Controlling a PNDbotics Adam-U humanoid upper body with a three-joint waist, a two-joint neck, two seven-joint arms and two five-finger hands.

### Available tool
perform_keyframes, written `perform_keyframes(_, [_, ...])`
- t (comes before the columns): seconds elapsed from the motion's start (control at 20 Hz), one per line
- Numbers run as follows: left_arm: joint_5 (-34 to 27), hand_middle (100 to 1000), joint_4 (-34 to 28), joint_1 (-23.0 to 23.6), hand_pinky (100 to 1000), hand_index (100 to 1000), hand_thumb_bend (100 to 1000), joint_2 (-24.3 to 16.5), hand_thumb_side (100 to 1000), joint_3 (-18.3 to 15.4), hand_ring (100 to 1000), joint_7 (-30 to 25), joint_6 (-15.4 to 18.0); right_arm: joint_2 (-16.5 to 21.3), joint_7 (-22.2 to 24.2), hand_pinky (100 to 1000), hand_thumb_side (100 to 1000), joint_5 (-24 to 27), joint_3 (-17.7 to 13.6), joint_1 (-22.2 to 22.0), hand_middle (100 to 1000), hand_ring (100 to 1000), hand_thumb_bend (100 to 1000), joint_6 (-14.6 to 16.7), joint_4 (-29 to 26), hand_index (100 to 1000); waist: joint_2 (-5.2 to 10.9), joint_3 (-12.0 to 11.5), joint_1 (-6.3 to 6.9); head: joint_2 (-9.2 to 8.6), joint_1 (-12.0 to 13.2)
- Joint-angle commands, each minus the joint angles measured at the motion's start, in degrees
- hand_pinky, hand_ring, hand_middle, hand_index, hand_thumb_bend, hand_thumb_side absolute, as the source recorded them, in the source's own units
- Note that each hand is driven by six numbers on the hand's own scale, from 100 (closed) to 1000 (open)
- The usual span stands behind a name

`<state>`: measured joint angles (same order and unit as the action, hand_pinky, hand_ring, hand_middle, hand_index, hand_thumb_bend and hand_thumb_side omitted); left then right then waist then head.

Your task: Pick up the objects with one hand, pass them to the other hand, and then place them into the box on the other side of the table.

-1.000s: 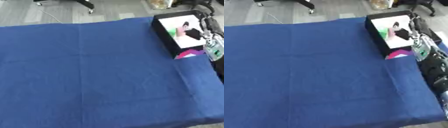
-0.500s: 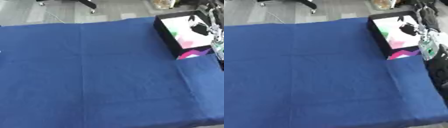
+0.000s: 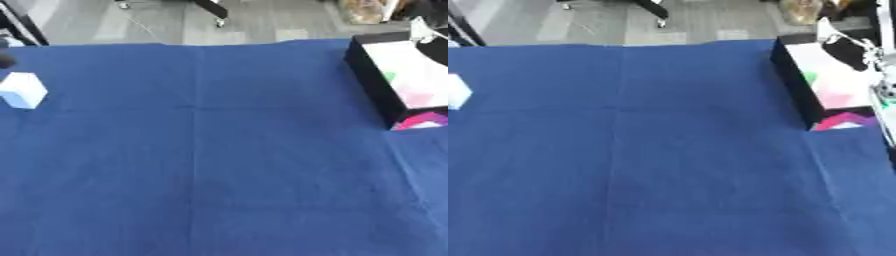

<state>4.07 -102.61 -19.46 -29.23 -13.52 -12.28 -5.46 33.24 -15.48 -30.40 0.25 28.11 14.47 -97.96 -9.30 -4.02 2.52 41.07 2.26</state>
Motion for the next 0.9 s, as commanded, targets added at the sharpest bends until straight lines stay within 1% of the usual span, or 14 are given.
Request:
perform_keyframes(0.05, [7.19,658,4.79,-1.57,777,848,380,-5.22,728,-0.96,649,3.67,1.53,-0.16,2.66,820,236,1.88,0.68,-0.19,774,730,100,1.22,-5.91,979,0.56,0.23,0.21,-0.57,4.79])
perform_keyframes(0.1, [9.42,660,6.90,-2.03,777,849,390,-6.17,714,-0.98,651,4.82,1.54,-0.41,3.31,819,237,2.15,0.92,-0.54,773,729,100,1.57,-6.98,979,0.53,0.34,0.29,-0.51,6.33])
perform_keyframes(0.2, [14.01,664,11.71,-3.49,777,852,417,-7.82,701,-0.96,654,7.57,0.50,-0.81,4.39,818,236,2.76,1.40,-1.25,770,726,100,2.24,-8.82,979,0.47,0.60,0.41,-0.31,9.28])
perform_keyframes(0.25, [15.80,672,14.17,-4.38,778,855,451,-8.43,694,-0.85,658,8.96,-0.18,-0.97,4.91,818,240,3.02,1.58,-1.57,769,725,100,2.49,-9.56,979,0.45,0.75,0.44,-0.17,10.46])
perform_keyframes(0.4, [18.80,689,22.30,-7.62,782,860,492,-10.15,688,-0.26,672,12.53,-2.42,-1.49,6.19,817,243,3.97,1.96,-2.45,766,722,100,2.88,-11.24,979,0.39,1.26,0.38,0.16,13.06])
perform_keyframes(0.5, [19.49,707,28.02,-10.12,787,867,517,-11.21,708,0.49,685,13.83,-3.44,-1.72,6.82,816,246,4.53,2.17,-2.87,763,719,100,3.00,-11.97,979,0.28,1.65,0.26,0.33,14.11])
perform_keyframes(0.6, [20.08,718,33.57,-12.84,790,874,540,-12.22,715,1.34,692,14.23,-3.86,-1.92,7.32,816,250,4.85,2.29,-3.22,762,718,100,3.09,-12.38,979,0.14,2.03,0.13,0.51,14.55])
perform_keyframes(0.8, [22.70,728,43.19,-17.80,791,880,591,-13.47,696,2.78,700,15.04,-4.15,-2.47,7.80,816,259,5.37,2.37,-3.62,760,716,100,3.08,-12.78,980,-0.29,2.78,-0.28,0.49,14.88])
perform_keyframes(0.9, [24.11,725,47.64,-20.13,788,879,621,-13.50,667,3.00,696,15.52,-4.64,-2.66,8.04,816,263,5.58,2.47,-3.67,759,715,100,3.07,-12.85,980,-0.59,3.20,-0.49,0.35,14.97])
